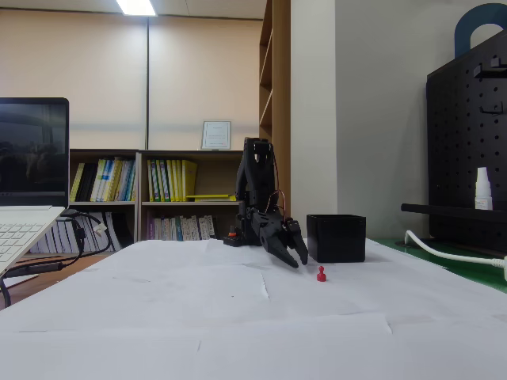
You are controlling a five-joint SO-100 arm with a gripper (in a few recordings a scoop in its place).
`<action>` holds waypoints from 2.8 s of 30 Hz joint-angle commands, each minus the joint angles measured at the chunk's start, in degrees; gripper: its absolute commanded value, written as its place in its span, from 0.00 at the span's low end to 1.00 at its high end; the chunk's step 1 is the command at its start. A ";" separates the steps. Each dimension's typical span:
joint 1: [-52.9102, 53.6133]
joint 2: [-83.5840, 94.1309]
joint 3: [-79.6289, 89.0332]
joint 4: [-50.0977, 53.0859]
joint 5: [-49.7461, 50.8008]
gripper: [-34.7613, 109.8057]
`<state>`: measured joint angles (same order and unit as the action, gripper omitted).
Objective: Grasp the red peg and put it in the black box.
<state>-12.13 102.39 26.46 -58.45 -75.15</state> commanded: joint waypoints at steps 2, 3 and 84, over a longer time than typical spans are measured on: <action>0.09 2.29 3.16 -3.08 2.55 0.35; 0.18 3.16 3.16 -4.48 2.55 0.36; -4.75 19.78 17.84 -4.92 -3.25 0.50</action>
<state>-14.59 122.96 44.74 -63.63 -78.49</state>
